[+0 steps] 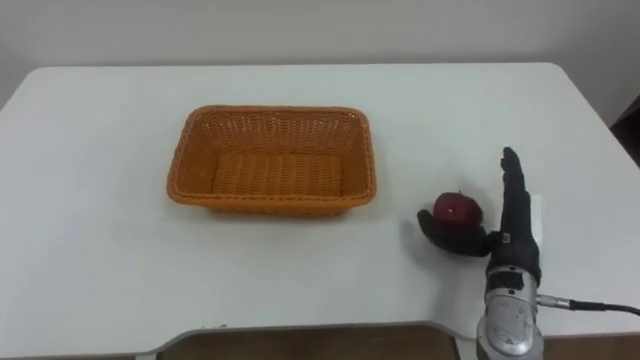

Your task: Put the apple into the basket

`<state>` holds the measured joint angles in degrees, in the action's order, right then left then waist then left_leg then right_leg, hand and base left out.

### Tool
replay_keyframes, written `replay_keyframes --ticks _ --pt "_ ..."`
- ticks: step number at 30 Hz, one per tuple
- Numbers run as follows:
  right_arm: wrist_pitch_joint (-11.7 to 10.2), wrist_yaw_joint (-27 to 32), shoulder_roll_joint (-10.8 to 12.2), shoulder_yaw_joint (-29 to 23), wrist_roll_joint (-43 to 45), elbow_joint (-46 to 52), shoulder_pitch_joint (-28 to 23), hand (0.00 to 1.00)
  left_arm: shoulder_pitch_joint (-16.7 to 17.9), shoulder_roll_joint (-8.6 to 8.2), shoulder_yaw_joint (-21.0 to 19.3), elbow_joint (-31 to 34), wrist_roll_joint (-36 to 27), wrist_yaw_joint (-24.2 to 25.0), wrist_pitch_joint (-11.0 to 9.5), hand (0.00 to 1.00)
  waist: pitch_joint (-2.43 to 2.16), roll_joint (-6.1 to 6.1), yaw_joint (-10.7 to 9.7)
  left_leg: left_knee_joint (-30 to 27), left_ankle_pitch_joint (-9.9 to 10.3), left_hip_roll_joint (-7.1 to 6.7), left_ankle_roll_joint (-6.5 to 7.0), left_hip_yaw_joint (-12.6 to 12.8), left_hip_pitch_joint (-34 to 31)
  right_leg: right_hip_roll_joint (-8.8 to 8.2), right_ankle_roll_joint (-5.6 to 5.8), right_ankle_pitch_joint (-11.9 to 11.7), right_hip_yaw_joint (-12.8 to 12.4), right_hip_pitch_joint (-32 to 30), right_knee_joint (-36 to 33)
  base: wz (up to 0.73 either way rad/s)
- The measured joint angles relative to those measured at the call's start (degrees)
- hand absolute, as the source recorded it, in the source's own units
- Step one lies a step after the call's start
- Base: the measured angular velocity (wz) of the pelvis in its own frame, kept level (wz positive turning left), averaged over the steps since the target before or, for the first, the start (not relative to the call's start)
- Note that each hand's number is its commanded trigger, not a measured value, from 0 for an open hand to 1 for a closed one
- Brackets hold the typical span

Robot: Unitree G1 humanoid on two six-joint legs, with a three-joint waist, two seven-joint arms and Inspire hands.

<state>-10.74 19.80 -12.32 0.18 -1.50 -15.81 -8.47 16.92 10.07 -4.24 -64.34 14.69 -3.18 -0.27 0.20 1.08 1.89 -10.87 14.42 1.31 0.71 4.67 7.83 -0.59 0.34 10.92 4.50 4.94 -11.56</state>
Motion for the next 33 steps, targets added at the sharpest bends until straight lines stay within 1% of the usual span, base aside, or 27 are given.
replay_keyframes --ticks 5,6,7,8,9,11,12,14,15,19,23,26,28,33 --pt "0.31 -0.98 0.01 1.25 0.06 -4.32 -0.02 0.00 0.11 0.12 0.03 -0.10 1.05 -0.01 0.12 0.00 0.01 0.17 0.03 0.03 0.00 -0.04 0.00 -0.25 0.86 -0.07 0.00 0.00 0.29 1.13 0.23 0.02" --pt "0.26 -1.23 -0.01 1.25 0.30 -4.59 -0.03 0.11 0.12 0.12 0.03 -0.10 1.05 -0.01 0.19 0.00 -0.03 0.23 -0.02 0.01 0.00 -0.05 0.00 -0.29 0.89 -0.11 0.00 0.01 0.35 1.17 0.28 0.03" --pt "0.26 -1.65 -0.06 1.22 0.67 -4.59 0.03 0.89 -0.05 0.12 0.04 -0.09 1.06 0.00 0.30 0.00 -0.08 0.42 -0.06 -0.02 0.00 -0.06 0.00 -0.35 0.80 -0.13 0.00 0.00 0.40 1.16 0.37 0.00" --pt "0.29 -2.15 -0.06 1.22 1.10 -4.90 0.02 1.00 -0.17 0.12 0.04 -0.05 1.06 0.00 0.37 0.00 -0.07 0.65 -0.06 -0.08 0.00 -0.07 0.00 -0.43 0.75 -0.13 0.00 0.00 0.43 1.15 0.43 0.03" --pt "0.29 -2.34 -0.06 1.22 1.57 -5.21 0.03 1.00 -0.16 0.12 0.04 -0.03 1.06 0.01 0.38 0.00 -0.08 0.74 -0.06 -0.12 0.00 -0.08 0.00 -0.48 0.76 -0.14 0.00 0.00 0.44 1.14 0.58 0.03" --pt "0.38 -2.55 -0.06 1.22 2.52 -5.85 0.03 1.00 -0.13 0.17 0.03 0.03 1.06 0.08 0.68 0.00 -0.34 1.24 -0.07 -0.14 0.00 -0.12 0.00 -0.62 0.76 -0.14 0.02 0.00 0.47 1.17 0.83 0.00" --pt "0.39 -2.59 -0.06 1.19 2.53 -5.96 0.02 1.00 -0.08 0.20 0.02 0.13 1.06 0.14 0.73 0.00 -0.36 1.43 -0.07 -0.14 0.00 -0.12 0.00 -0.63 0.76 -0.12 0.02 0.00 0.46 1.18 0.84 0.00" --pt "0.39 -2.91 -0.14 0.50 2.56 -6.08 0.02 1.00 0.00 0.32 0.01 0.35 1.07 0.42 0.73 0.00 -0.24 2.04 -0.16 -0.14 0.01 -0.12 0.00 -0.66 0.76 -0.08 0.03 -0.02 0.42 1.22 0.90 0.00" --pt "0.38 -2.98 -0.23 0.36 2.62 -6.08 0.01 1.00 0.01 0.32 0.02 0.37 1.11 0.47 0.73 0.00 -0.24 2.10 -0.27 -0.14 0.01 -0.12 0.00 -0.67 0.75 -0.08 0.04 -0.02 0.43 1.23 0.92 0.00" --pt "-0.70 -3.07 -0.92 -0.98 5.46 -7.64 0.12 1.00 -0.19 0.78 0.02 0.84 1.18 0.51 0.72 0.00 -0.26 1.94 -0.76 0.00 0.01 -0.12 -0.01 -0.95 0.86 -0.06 0.08 -0.06 0.61 1.75 1.01 0.02" --pt "-0.88 -2.47 -1.20 -2.00 8.55 -8.40 0.57 1.00 -0.15 1.08 0.01 1.75 1.21 0.23 0.74 0.00 -0.32 1.57 -0.77 0.12 0.01 -0.07 -0.01 -1.01 0.89 -0.05 0.08 -0.06 0.87 1.82 1.05 0.02" --pt "-1.29 -1.94 -1.19 -1.95 8.88 -9.15 0.64 1.00 -0.02 1.08 0.09 2.52 1.20 -0.19 0.85 0.00 -0.31 1.52 -0.75 0.16 0.01 -0.05 -0.01 -1.08 0.89 -0.05 0.08 -0.06 1.04 1.91 1.06 0.01" --pt "-2.11 -1.35 -1.19 -1.96 8.93 -10.59 1.12 1.00 -0.10 1.07 0.13 2.53 1.21 -0.50 0.86 0.00 -0.32 1.51 -0.76 0.20 0.01 -0.05 -0.01 -1.17 0.89 -0.06 0.07 -0.07 1.14 1.94 1.05 0.04" --pt "-2.26 -0.93 -1.19 -2.03 9.24 -10.71 1.28 1.00 0.18 1.06 0.14 2.52 1.21 -1.26 1.02 0.00 -0.44 1.31 -0.77 0.30 0.01 -0.06 -0.01 -1.53 0.88 -0.05 0.07 -0.07 1.42 1.99 1.02 0.03"
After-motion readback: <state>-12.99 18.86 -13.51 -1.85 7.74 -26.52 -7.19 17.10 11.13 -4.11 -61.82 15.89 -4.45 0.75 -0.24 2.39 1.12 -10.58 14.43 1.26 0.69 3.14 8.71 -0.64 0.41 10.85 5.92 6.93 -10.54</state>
